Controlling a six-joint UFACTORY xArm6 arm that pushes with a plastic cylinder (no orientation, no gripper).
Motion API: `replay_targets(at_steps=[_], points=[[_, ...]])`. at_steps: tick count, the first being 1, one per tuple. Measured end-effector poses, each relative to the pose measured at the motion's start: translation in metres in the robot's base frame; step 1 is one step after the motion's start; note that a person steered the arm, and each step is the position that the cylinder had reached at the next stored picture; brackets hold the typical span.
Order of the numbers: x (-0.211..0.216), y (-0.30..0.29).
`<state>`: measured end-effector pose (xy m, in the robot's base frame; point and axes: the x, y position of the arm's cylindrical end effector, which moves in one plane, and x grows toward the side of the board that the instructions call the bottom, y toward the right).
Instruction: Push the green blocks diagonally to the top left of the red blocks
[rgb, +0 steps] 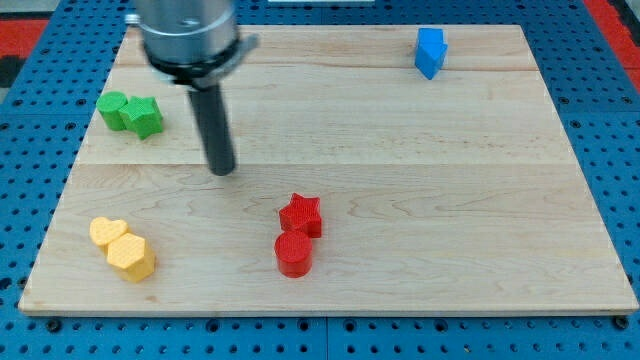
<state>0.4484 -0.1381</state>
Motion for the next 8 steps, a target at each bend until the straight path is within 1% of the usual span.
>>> replay_targets(at_steps=[1,2,3,4,5,6,7,8], points=[[0.0,-0.054],[-0.017,-0.139],[-0.03,-0.167],[-0.078,-0.166],[-0.109,-0.166],[-0.096,-0.148],[-0.075,-0.12],[-0.073,-0.095]])
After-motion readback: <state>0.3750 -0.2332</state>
